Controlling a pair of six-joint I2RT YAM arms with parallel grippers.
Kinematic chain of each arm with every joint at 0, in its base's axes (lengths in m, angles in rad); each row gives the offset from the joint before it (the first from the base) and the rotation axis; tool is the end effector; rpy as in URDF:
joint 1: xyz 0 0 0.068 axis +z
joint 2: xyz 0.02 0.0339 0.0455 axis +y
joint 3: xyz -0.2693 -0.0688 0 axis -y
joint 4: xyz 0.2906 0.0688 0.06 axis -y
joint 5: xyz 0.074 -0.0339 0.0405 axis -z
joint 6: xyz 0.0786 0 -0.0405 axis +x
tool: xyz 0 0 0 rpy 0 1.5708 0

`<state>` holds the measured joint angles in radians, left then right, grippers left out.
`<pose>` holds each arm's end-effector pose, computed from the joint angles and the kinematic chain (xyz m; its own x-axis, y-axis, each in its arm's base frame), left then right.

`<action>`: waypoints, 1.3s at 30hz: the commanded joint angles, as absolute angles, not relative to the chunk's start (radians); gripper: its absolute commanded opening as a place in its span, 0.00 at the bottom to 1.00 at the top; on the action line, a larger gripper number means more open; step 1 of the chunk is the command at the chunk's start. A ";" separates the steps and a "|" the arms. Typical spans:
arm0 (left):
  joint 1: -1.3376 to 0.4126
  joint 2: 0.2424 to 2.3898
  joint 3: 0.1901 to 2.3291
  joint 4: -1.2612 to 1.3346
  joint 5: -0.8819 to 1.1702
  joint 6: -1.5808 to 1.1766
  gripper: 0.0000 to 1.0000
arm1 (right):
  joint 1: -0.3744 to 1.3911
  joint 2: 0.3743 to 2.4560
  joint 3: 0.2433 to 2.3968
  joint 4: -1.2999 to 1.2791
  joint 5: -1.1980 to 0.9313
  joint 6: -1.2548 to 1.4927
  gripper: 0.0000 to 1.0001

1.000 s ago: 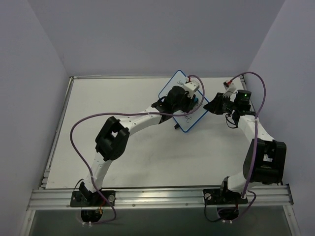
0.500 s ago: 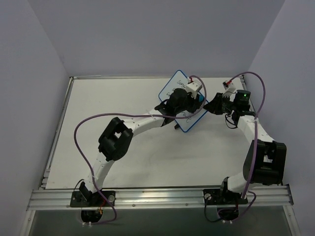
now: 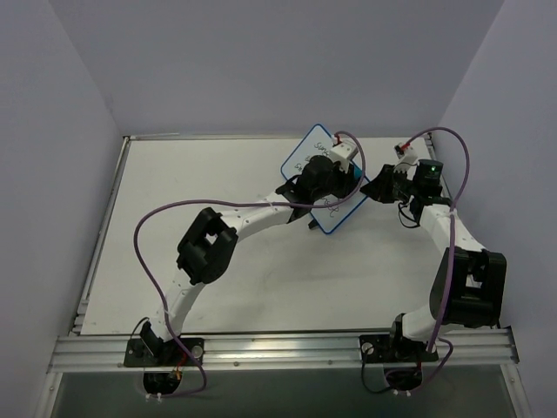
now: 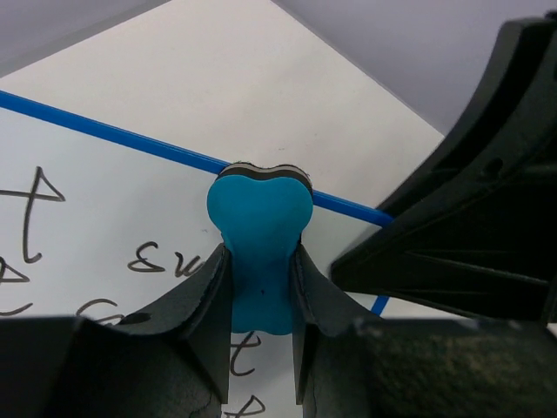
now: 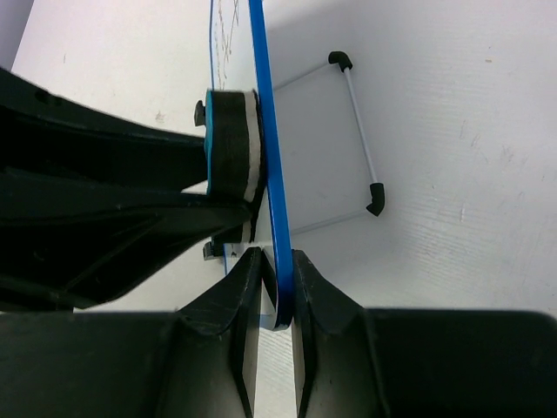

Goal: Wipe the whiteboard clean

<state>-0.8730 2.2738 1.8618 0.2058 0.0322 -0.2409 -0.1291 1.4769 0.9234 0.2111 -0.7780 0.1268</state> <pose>0.4053 -0.4872 0.2263 -0.3153 0.0049 -0.9490 0.7320 0.6376 -0.2399 0.3998 0.0037 0.2363 -0.4016 0.1430 -0.9046 -0.5173 0.7797 0.3529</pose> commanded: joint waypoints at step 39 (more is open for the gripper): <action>-0.888 2.243 1.772 0.115 0.144 -0.344 0.02 | -0.083 1.347 0.894 0.178 -0.690 0.009 0.00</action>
